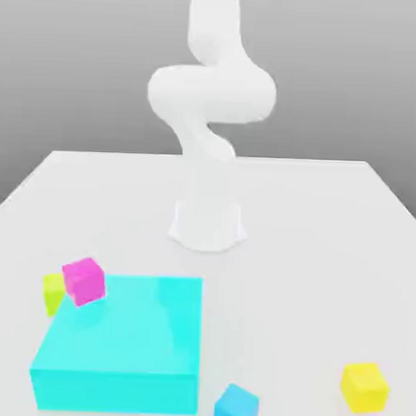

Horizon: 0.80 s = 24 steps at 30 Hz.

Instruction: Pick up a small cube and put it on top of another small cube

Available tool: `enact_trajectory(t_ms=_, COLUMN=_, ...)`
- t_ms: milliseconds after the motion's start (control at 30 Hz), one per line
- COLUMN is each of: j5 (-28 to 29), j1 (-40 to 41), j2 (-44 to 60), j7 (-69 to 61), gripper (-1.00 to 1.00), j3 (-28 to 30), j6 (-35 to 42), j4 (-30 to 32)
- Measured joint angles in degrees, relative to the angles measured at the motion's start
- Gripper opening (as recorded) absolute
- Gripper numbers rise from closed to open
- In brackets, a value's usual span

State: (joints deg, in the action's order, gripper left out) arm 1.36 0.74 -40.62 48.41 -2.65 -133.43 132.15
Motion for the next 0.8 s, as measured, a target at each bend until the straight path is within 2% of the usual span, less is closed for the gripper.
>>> enact_trajectory(t_ms=467, j5=9.9, j1=1.9, j2=29.4, j7=16.1, gripper=0.00, j3=-13.3, j6=-9.3, j4=2.1)
enact_trajectory(t_ms=800, j5=14.9, j1=-3.3, j2=49.8, j7=26.1, gripper=0.00, j3=-16.4, j6=-16.1, j4=3.7)
